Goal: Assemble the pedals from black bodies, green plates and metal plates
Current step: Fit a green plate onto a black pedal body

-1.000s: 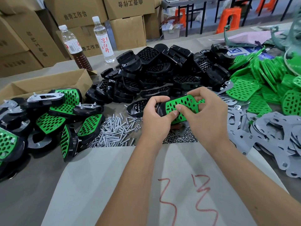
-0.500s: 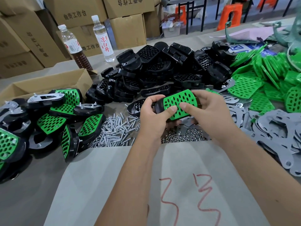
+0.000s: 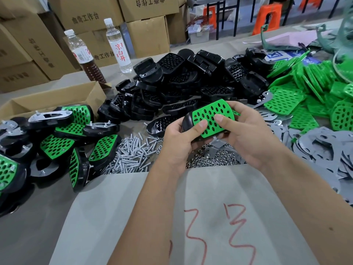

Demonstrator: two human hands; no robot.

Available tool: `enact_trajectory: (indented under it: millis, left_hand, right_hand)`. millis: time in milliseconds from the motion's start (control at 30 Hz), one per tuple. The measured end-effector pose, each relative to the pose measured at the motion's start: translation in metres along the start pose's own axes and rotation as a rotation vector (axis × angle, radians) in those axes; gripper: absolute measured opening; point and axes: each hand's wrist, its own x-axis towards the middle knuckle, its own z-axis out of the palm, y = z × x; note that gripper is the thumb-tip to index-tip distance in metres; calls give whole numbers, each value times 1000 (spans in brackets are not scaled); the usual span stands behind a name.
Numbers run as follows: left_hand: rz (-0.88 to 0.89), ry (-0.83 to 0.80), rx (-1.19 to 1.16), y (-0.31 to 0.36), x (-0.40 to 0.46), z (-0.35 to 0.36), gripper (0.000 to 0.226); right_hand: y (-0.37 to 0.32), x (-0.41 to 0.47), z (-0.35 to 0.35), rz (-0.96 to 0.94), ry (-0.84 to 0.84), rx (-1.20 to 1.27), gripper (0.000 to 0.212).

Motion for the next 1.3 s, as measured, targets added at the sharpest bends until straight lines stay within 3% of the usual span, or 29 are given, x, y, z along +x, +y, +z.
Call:
enact_trajectory:
  millis: [67, 200, 500, 633, 833, 1000, 1167, 1300]
  left_hand:
    - [-10, -23, -13, 2, -1, -1, 31]
    - [-60, 1, -33, 1, 0, -2, 9]
    - [-31, 166, -7, -1, 4, 2, 7]
    - [-56, 243, -8, 0, 5, 2, 34]
    - [-42, 343, -55, -1, 5, 4, 37]
    - [-67, 326, -119, 3, 4, 0, 44]
    - [-30, 308, -99, 4, 6, 4, 38]
    - [24, 310, -73, 2, 7, 3, 15]
  right_hand:
    - [-3, -1, -1, 24, -37, 43, 28]
    - [-4, -2, -2, 44, -39, 33, 26]
    - [2, 0, -3, -28, 48, -149, 19]
    - [4, 0, -2, -83, 4, -167, 17]
    - [4, 0, -2, 6, -174, -140, 20]
    - [0, -3, -2, -15, -171, -72, 21]
    - [3, -4, 1, 7, -80, -4, 20]
    - [0, -4, 0, -9, 35, -26, 17]
